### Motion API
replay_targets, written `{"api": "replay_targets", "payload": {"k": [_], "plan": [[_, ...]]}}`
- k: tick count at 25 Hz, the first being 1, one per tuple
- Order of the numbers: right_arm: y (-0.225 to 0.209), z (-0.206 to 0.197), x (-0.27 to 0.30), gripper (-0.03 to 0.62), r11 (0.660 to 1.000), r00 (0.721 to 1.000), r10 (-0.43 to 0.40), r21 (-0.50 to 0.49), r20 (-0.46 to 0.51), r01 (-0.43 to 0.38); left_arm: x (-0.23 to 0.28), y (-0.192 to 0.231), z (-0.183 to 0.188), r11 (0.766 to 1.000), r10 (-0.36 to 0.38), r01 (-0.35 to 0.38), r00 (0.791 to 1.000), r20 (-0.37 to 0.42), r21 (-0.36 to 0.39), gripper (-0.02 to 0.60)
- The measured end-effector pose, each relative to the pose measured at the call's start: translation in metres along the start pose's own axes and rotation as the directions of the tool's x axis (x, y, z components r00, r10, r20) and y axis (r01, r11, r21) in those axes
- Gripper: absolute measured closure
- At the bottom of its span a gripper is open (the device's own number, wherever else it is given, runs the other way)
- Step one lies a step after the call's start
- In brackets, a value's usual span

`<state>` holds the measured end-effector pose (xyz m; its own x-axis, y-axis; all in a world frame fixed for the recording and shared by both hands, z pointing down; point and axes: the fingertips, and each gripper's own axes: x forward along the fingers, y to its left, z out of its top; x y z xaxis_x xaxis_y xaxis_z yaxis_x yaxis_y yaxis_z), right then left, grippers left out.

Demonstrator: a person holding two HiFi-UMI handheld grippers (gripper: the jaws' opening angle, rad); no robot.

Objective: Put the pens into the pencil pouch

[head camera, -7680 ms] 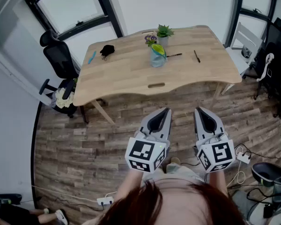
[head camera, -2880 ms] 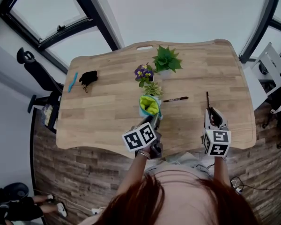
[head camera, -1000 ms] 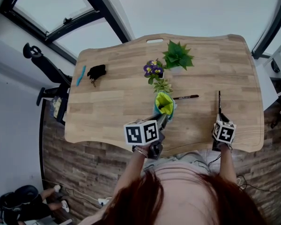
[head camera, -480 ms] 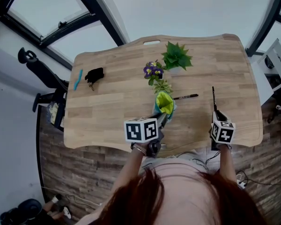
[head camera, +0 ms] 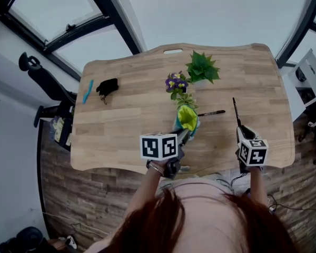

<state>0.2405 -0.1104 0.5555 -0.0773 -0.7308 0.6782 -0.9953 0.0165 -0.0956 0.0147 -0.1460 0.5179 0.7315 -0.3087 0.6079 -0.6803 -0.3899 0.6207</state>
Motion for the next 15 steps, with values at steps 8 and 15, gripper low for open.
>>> {"api": "replay_targets", "payload": {"k": [8, 15], "plan": [[0.031, 0.027, -0.007, 0.545, 0.99, 0.994, 0.113, -0.084, -0.01, -0.113, -0.001, 0.007, 0.009, 1.0, -0.006, 0.006, 1.0, -0.009, 0.021, 0.561], [0.054, 0.05, -0.016, 0.545, 0.966, 0.981, 0.193, -0.171, -0.027, -0.195, -0.001, 0.01, 0.015, 0.998, -0.01, 0.011, 1.0, -0.025, 0.055, 0.561]]}}
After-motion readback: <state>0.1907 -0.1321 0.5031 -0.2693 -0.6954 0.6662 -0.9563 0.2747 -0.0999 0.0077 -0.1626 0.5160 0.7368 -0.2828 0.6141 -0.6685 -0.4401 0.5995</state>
